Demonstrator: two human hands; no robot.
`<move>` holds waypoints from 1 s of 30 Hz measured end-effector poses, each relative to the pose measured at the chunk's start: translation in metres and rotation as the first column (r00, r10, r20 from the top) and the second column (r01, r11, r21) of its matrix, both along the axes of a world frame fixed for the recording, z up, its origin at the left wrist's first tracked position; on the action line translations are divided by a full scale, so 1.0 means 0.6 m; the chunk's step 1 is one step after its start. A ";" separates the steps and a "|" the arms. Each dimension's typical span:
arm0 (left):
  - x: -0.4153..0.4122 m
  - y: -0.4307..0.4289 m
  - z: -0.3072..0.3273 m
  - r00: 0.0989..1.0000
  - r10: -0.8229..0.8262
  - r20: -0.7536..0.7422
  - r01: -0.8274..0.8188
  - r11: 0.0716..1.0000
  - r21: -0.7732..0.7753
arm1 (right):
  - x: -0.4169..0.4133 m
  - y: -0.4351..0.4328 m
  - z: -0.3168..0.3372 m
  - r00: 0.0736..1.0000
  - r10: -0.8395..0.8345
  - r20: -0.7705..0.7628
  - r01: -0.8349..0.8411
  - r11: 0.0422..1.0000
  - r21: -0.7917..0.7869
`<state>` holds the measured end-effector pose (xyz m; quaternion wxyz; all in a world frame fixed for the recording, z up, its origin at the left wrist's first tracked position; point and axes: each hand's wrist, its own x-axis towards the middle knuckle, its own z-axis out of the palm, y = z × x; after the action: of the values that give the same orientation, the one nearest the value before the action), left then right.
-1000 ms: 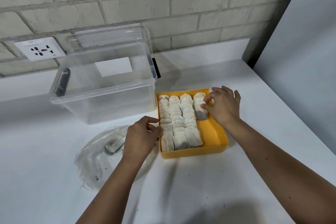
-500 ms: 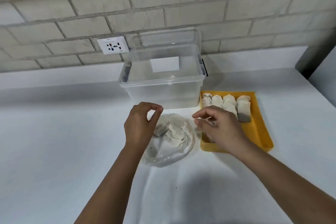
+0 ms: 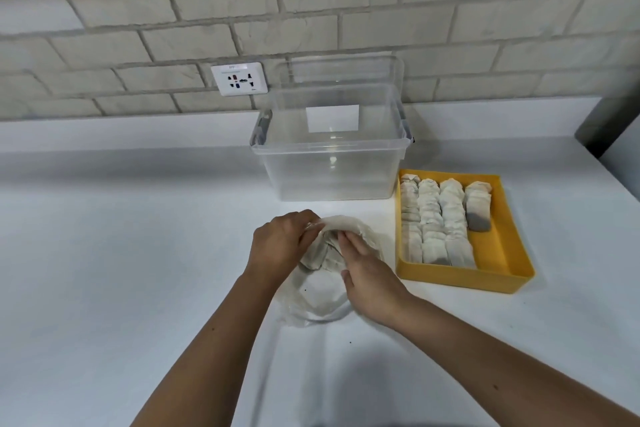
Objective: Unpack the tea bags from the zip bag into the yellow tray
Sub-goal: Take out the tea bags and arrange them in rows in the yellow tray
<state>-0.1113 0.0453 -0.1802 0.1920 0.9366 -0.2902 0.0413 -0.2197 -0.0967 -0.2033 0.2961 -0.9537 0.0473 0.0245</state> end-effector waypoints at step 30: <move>-0.003 -0.026 0.017 0.985 0.173 -0.022 -0.175 0.981 -0.086 | 0.042 -0.014 -0.001 0.998 0.062 0.015 -0.061 0.995 -0.075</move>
<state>-0.1134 0.0299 -0.1700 0.2307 0.9493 -0.2037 0.0638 -0.1943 -0.1054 -0.2039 0.2597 -0.9653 0.0162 0.0233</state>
